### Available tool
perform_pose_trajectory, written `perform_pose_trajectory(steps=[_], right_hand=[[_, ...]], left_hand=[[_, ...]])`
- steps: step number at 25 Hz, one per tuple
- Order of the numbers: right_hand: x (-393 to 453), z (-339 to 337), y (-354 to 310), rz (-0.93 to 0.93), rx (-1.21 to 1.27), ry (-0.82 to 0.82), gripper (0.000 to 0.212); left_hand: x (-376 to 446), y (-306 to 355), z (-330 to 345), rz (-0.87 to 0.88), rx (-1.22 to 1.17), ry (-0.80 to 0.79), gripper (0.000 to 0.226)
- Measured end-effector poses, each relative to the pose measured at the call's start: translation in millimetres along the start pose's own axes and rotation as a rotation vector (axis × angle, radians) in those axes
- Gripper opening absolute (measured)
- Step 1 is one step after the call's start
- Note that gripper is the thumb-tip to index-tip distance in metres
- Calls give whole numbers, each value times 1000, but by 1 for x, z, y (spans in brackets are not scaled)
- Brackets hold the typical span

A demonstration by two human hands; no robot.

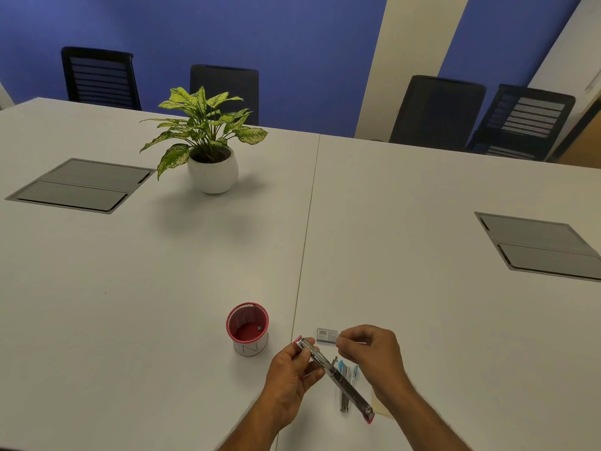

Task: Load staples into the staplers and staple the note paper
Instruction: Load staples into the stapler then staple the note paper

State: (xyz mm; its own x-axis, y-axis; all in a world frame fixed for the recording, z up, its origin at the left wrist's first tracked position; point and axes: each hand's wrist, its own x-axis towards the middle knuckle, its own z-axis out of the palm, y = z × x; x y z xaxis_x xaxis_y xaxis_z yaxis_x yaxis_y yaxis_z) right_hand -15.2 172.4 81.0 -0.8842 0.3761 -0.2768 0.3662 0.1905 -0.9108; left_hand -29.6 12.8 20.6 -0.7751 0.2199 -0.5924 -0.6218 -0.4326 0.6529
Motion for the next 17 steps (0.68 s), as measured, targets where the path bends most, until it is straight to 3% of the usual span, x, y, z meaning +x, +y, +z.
perform_pose_trajectory(steps=[17], right_hand=[[-29,23,-6,-211,-98,33,14]], left_hand=[[-5,-1,15,34,-127,-105,24]])
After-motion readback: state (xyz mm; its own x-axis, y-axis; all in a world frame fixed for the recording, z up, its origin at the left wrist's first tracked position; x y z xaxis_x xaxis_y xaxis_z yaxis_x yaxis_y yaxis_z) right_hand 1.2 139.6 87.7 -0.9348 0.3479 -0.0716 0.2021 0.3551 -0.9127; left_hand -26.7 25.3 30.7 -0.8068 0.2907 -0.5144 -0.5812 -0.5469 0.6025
